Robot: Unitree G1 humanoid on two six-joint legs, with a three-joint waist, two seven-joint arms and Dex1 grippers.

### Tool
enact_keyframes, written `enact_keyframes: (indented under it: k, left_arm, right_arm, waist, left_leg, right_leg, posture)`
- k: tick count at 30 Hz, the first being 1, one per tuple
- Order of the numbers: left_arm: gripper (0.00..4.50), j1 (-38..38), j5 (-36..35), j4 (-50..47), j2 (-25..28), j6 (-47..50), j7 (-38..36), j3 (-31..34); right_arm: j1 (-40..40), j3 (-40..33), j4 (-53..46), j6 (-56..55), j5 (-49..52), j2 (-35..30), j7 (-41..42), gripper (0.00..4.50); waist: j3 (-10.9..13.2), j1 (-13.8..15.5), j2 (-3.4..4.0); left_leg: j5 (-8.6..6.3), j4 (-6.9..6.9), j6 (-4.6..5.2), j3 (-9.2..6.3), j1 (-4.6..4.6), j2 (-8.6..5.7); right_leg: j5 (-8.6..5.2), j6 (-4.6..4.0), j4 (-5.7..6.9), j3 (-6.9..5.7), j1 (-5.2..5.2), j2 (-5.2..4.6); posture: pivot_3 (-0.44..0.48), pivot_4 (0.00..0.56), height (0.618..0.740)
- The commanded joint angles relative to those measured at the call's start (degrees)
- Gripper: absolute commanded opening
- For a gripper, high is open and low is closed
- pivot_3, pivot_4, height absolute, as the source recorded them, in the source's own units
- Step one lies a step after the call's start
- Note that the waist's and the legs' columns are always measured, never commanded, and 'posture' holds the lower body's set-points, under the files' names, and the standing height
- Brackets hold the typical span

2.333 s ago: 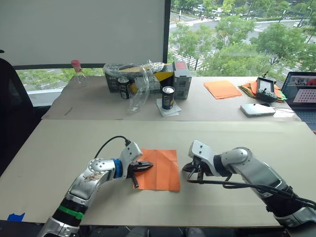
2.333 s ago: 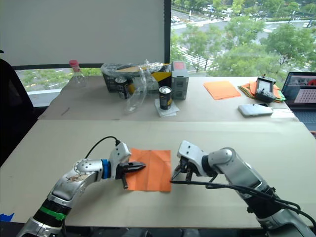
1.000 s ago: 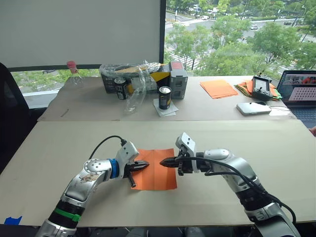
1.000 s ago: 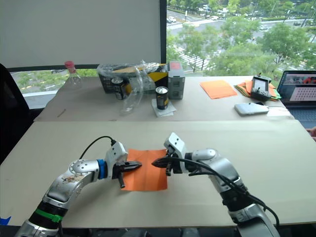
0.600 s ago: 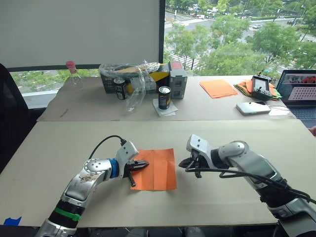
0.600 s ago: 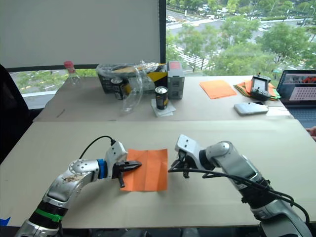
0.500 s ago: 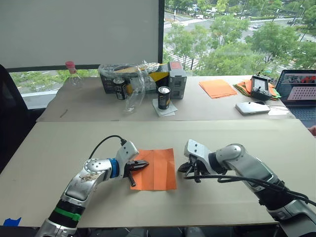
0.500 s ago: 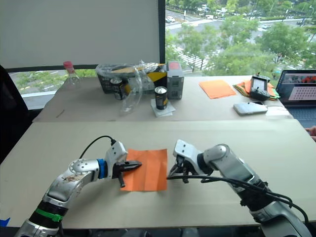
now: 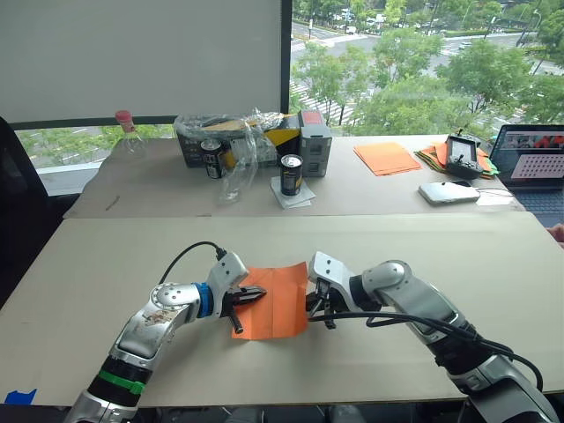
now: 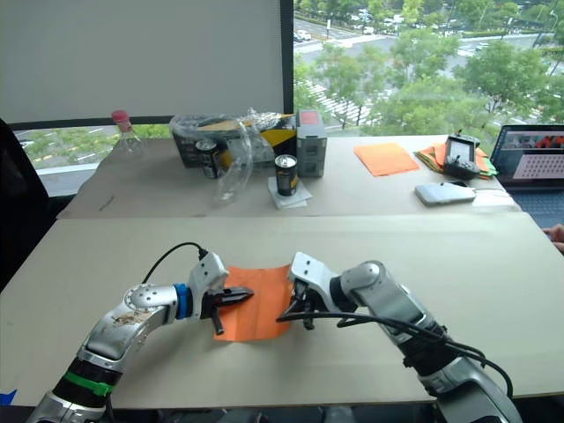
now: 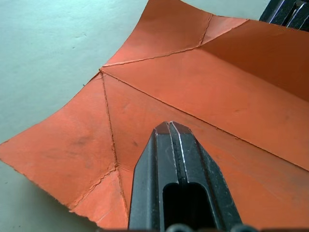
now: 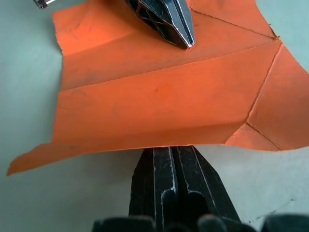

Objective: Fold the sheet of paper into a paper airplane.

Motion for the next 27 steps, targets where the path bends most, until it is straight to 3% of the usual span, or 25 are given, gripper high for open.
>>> enact_keyframes:
  k: [1, 11, 27]
  left_arm:
    - [0.00, 1.09, 0.15, -0.35, 1.07, 0.60, -0.17, 0.13]
    - [0.00, 1.83, -0.03, -1.09, 1.41, 0.72, 0.05, 0.41]
    - [0.00, 2.71, -0.41, -1.68, 1.30, 1.02, 0.50, 1.03]
  right_arm:
    - [0.44, -2.91, -0.08, -0.63, 3.00, 2.36, 0.02, 0.05]
    - [-2.01, -6.12, 3.85, -5.99, 3.12, 7.65, -2.94, 0.05]
    - [-4.08, -3.46, 11.72, -8.30, 0.90, 12.93, -3.31, 0.05]
  waist:
    - [0.00, 0.01, 0.00]
    - [0.00, 0.03, 0.01]
    - [0.00, 0.07, 0.01]
  left_leg:
    - [0.00, -0.01, 0.00, 0.00, 0.00, 0.00]
    - [0.00, -0.02, 0.00, 0.00, -0.02, -0.01]
    - [0.00, -0.02, -0.01, -0.01, -0.02, -0.03]
  right_leg:
    - [0.00, 0.00, 0.01, 0.00, -0.01, 0.00]
    - [0.00, 0.00, 0.00, 0.01, -0.05, 0.00]
    - [0.00, -0.01, 0.02, 0.02, -0.06, 0.00]
  posture:
    - [0.000, 0.150, 0.695]
    - [0.000, 0.150, 0.695]
    - [0.000, 0.150, 0.695]
